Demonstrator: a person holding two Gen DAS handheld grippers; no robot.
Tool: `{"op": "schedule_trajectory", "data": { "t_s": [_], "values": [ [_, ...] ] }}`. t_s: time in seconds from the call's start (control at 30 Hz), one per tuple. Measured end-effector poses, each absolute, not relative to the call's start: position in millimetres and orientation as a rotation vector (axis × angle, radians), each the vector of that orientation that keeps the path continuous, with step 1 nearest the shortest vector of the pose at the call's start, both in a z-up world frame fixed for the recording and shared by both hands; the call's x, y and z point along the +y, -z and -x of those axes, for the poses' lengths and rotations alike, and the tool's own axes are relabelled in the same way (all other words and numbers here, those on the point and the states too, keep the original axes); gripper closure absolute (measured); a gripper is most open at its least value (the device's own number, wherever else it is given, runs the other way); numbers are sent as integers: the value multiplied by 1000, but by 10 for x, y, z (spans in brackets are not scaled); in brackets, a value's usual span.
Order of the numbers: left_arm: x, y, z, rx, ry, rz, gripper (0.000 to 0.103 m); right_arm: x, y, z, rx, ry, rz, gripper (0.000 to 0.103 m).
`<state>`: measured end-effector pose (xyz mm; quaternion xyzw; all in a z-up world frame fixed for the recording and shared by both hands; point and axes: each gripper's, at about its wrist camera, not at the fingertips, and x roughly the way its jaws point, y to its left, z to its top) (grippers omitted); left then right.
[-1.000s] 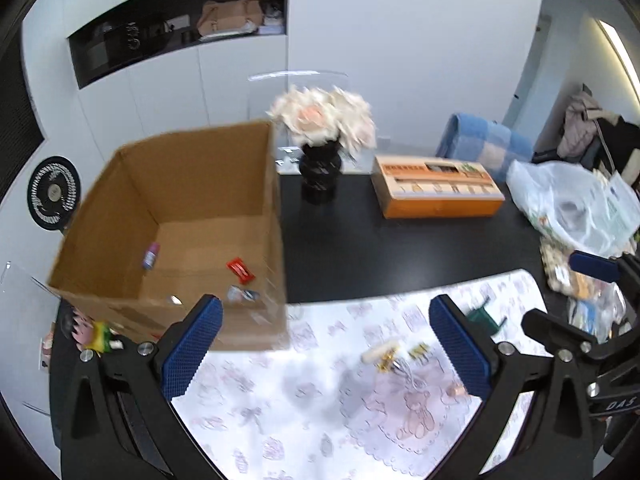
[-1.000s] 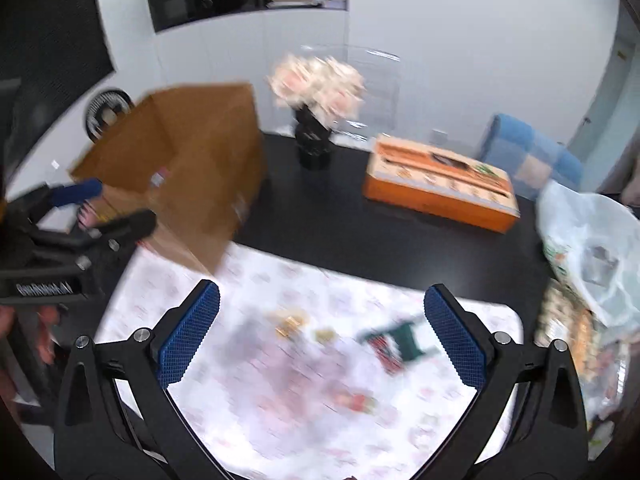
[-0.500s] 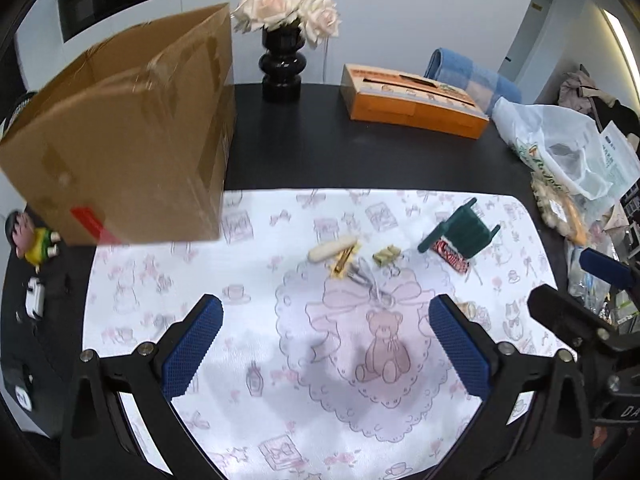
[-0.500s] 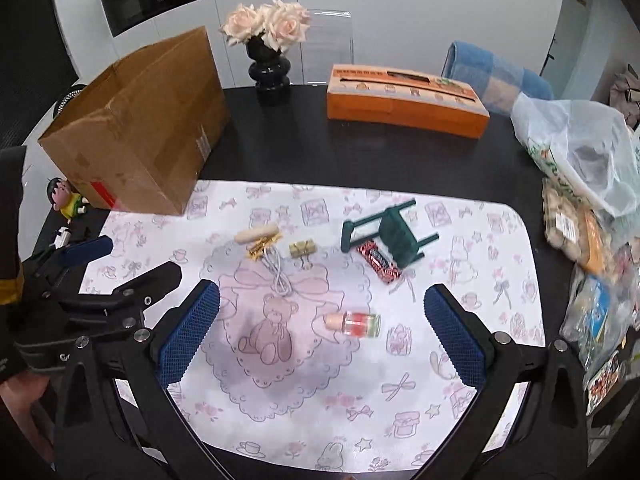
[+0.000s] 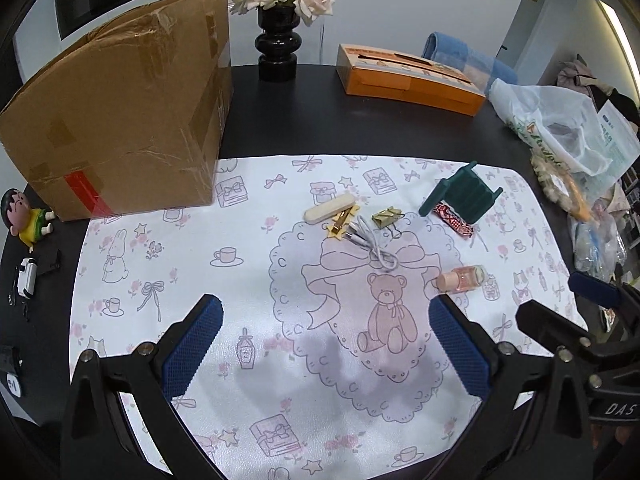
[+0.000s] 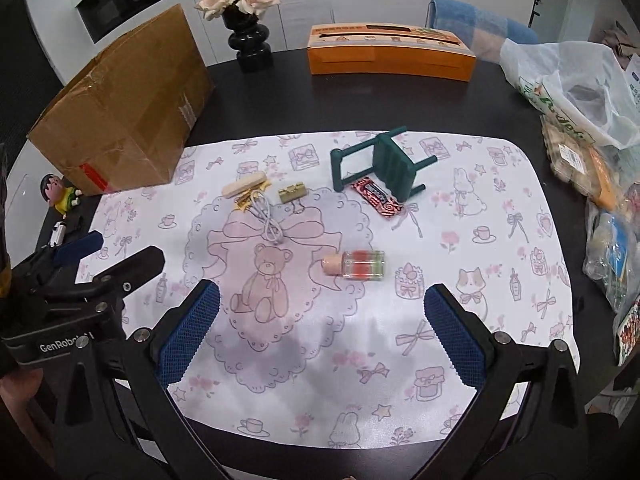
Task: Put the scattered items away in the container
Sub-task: 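Move both open tools back over the table mat, then grasp the glass bottle with the right tool while the left tool grasps the white cable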
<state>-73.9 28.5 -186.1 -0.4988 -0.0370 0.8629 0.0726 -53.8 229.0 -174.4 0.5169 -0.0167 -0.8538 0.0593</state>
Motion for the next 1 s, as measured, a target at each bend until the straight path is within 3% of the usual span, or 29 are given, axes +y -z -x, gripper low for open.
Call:
{"op": "schedule_trajectory", "data": {
  "t_s": [0.77, 1.0],
  "values": [
    [458, 2404, 1159, -92, -2542, 1551, 0, 2478, 2440, 996, -59, 2565, -1727, 0],
    [538, 2574, 1352, -82, -2538, 1578, 0, 2550, 2765, 1134, -74, 2515, -1797, 11]
  ]
}}
